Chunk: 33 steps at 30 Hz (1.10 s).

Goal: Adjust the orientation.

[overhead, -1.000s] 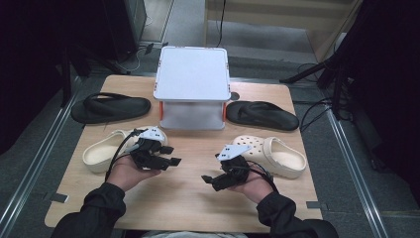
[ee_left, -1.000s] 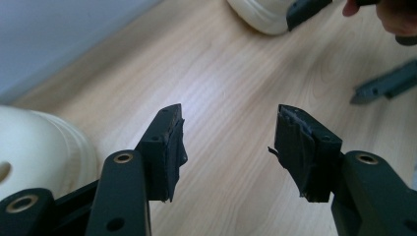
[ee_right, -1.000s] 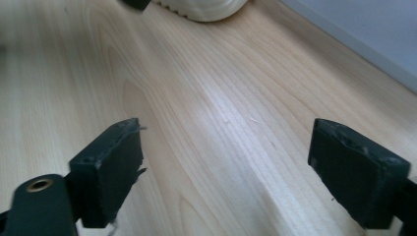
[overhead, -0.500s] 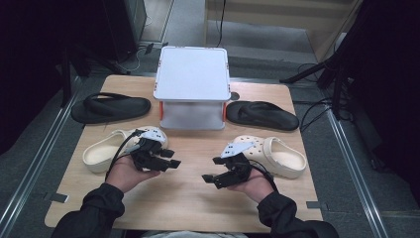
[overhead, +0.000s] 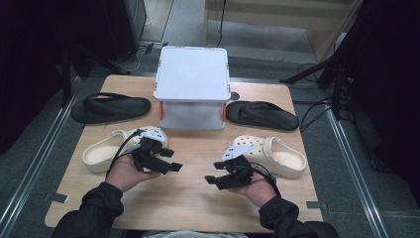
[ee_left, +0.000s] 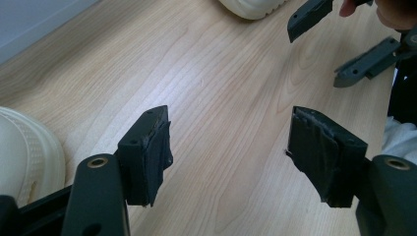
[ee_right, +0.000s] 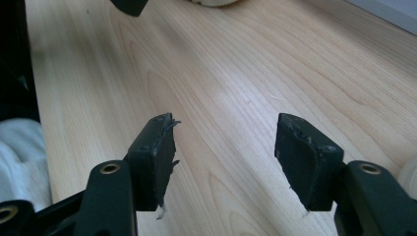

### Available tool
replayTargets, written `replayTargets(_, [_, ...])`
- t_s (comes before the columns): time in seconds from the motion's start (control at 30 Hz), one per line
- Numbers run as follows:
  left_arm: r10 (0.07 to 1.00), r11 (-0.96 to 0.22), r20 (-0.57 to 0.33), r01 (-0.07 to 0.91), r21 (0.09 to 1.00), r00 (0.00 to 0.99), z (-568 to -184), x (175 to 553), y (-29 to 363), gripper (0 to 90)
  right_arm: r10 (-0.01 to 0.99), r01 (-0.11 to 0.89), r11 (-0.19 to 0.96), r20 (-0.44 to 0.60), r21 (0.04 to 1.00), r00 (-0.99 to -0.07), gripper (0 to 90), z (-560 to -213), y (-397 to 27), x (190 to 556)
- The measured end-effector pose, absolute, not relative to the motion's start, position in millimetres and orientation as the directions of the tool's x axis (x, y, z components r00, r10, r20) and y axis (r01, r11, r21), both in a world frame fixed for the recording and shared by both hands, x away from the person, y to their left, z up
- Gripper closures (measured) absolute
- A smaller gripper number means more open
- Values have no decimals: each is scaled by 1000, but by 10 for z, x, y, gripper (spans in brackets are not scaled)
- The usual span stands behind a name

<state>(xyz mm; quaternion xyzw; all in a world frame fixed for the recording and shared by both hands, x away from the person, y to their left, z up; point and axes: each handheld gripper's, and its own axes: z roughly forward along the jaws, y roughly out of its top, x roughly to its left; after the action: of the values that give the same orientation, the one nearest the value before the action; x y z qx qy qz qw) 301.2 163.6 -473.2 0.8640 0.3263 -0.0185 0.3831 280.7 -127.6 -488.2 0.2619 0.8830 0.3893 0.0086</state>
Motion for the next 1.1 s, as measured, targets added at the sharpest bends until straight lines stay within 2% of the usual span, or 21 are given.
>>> replayTargets(0.23, [562,-474,-303,600,644,770,-4747,3055,1686,284,475,487,530,233,694,-849,354,-4877,-1278,2842])
replayTargets(0.3, [569,-462,-309,607,646,762,-4744,3067,1704,273,476,496,522,246,694,-845,326,-4877,-1275,2850])
replayTargets(0.33, [568,-462,-306,603,650,765,-4738,3072,1720,267,478,495,515,246,700,-843,273,-4873,-1264,2846])
replayTargets(0.37, [569,-459,-306,604,652,763,-4733,3070,1727,267,478,495,515,246,700,-843,273,-4873,-1264,2846])
replayTargets(0.4, [567,-459,-305,602,654,765,-4723,3074,1749,266,476,500,512,253,699,-842,234,-4875,-1255,2843])
replayTargets(0.47, [574,-460,-296,599,655,764,-4712,3074,1771,289,482,521,519,272,677,-833,232,-4891,-1247,2849])
replayTargets(0.53, [571,-464,-295,598,653,766,-4701,3070,1787,406,485,536,529,284,658,-827,234,-4908,-1244,2861])
replayTargets(0.57, [572,-466,-287,593,657,768,-4690,3062,1799,406,485,536,529,284,658,-827,234,-4908,-1244,2861])
replayTargets(0.6, [580,-474,-267,585,658,770,-4670,3049,1821,472,487,528,537,270,658,-831,248,-4910,-1243,2862])
replayTargets(0.67, [581,-476,-267,587,654,769,-4665,3053,1839,504,486,524,535,267,662,-832,275,-4900,-1248,2867])
replayTargets(0.77, [604,-474,-278,617,628,747,-4658,3056,1892,533,483,514,528,259,676,-837,289,-4882,-1251,2871])
replayTargets(0.97, [640,-471,-248,626,622,728,-4653,3069,1943,503,482,496,527,239,690,-843,289,-4846,-1255,2899])
replayTargets(1.1, [638,-458,-266,634,623,723,-4634,3058,2023,491,460,478,539,233,694,-857,329,-4829,-1250,2907])
